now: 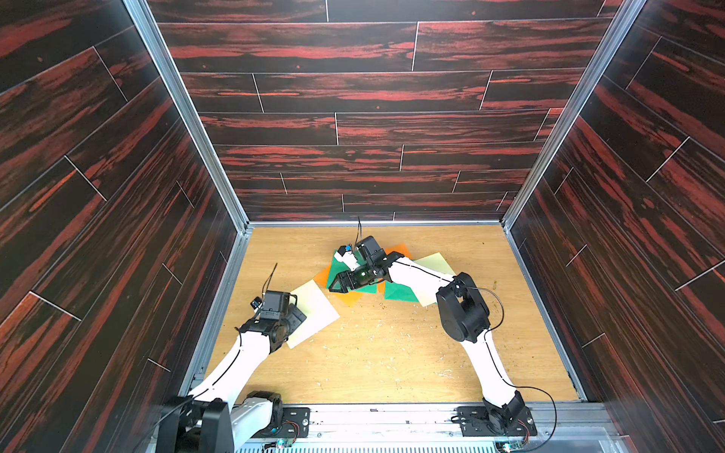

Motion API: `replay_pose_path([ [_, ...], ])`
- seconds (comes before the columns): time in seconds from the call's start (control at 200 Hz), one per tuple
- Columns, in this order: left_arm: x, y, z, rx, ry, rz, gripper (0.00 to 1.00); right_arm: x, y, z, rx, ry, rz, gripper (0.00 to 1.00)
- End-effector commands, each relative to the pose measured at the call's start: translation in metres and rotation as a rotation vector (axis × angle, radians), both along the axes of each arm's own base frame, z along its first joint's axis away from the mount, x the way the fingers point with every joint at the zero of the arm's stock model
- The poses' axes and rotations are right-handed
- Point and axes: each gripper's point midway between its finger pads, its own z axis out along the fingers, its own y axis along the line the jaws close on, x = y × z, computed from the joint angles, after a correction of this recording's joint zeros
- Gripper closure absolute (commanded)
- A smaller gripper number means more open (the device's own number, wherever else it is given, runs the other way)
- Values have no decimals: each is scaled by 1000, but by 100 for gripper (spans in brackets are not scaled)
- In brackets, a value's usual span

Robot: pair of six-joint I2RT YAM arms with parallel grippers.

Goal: Sort the scattered colored papers by color
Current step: Adjust the colored paper at the center of the board.

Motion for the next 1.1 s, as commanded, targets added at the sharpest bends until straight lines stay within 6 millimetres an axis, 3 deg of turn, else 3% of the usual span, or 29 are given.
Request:
replay_pose_path([
  [0.0, -11, 10, -12, 27, 37, 77, 5, -26, 0, 6, 37, 52, 90, 15],
  [0.13, -12, 17, -12, 54, 15, 107, 5, -33, 2, 7, 42, 58, 117, 15],
  [0.351, -8, 22, -20, 97, 47, 91, 5, -42, 13, -9, 35, 91, 157, 17],
  [0.581, 4, 13, -39, 73, 129, 46, 5, -35, 30, -14, 24, 77, 163, 16],
  [0.797, 11, 6, -50, 38, 146, 36, 5, -20, 38, -39, -28, 91, 145, 16],
  [1.097, 10, 5, -50, 39, 144, 26, 5, -26, 41, -64, -72, 109, 149, 18],
])
